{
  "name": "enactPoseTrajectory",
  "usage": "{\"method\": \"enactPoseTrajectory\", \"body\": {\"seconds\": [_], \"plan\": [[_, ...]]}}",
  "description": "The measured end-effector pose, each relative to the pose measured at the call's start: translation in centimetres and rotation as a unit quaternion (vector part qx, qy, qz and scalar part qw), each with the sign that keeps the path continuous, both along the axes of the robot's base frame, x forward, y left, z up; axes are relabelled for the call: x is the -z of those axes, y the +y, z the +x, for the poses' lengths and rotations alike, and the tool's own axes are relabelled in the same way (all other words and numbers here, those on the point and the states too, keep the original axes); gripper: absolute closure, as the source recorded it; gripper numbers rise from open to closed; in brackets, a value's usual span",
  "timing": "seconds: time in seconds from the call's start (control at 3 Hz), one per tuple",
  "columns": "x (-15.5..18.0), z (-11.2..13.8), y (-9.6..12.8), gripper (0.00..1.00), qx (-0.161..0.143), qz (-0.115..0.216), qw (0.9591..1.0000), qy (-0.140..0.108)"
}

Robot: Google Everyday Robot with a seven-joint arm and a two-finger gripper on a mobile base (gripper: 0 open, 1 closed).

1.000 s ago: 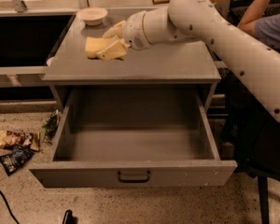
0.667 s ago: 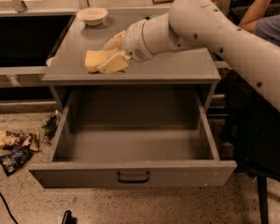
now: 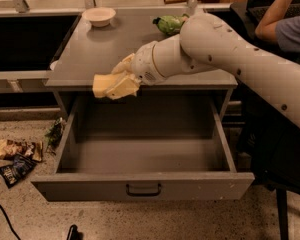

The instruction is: Place sponge into top drawer

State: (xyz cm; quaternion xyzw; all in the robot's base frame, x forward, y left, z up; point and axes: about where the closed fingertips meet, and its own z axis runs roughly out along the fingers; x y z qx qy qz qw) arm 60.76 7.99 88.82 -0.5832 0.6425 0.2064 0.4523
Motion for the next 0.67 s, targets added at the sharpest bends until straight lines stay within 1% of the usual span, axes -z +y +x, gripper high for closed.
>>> {"method": "enactPoseTrajectory", "body": {"seconds": [0.33, 0.67], "plan": [[1.3, -0.3, 0.0, 1.00, 0.007, -0.012, 0.9998, 0.013], [4.5, -1.8, -0.9, 1.00, 0.042, -0.026, 0.9980, 0.039]]}}
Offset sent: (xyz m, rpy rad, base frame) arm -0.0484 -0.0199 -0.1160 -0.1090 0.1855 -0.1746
